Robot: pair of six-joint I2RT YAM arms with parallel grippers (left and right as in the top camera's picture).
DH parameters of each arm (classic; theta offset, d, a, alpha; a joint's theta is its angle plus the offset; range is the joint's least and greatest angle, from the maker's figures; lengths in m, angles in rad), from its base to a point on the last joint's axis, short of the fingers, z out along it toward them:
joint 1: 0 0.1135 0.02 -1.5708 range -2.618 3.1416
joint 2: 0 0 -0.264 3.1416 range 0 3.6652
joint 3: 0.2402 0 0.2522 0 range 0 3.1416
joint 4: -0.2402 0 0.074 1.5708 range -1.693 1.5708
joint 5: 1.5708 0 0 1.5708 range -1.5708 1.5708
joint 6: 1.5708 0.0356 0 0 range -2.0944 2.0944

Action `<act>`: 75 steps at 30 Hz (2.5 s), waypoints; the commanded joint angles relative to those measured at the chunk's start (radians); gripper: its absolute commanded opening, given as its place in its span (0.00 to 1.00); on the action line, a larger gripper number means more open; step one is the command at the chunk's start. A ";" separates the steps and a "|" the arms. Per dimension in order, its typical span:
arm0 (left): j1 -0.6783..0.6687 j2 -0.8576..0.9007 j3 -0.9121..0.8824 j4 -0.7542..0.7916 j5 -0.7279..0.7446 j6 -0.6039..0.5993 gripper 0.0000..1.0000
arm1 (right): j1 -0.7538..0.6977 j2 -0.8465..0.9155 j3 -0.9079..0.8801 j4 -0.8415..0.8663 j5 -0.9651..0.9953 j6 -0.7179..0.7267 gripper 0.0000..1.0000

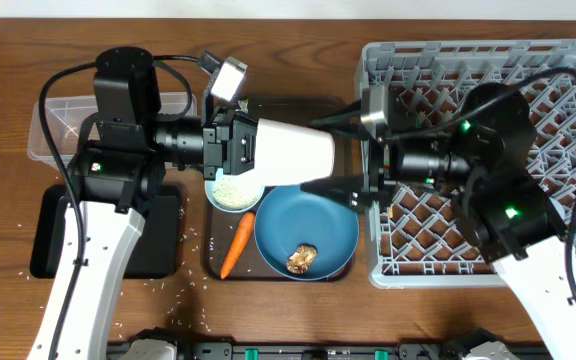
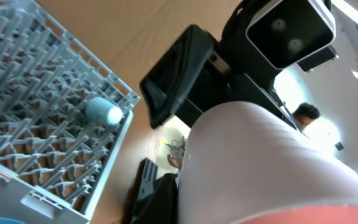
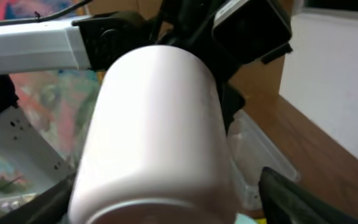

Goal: Sort waste into correct bins and load items into the dishwasher rack
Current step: 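Lift pink cup and hand it to the right gripper, then place pink cup in the rack with right gripper and release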

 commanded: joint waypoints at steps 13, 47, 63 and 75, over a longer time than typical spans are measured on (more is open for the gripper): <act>-0.001 -0.010 0.004 0.064 0.034 -0.006 0.61 | 0.003 -0.014 0.010 0.012 0.004 0.069 0.53; 0.156 -0.010 0.004 0.248 0.034 -0.185 0.90 | -0.764 -0.108 0.010 -0.879 1.165 0.270 0.50; 0.155 -0.010 0.003 0.248 0.034 -0.185 0.90 | -1.113 0.086 0.010 -0.833 1.195 0.524 0.55; 0.155 -0.010 0.003 0.247 0.034 -0.185 0.90 | -1.266 0.318 0.010 -0.776 1.019 0.557 0.57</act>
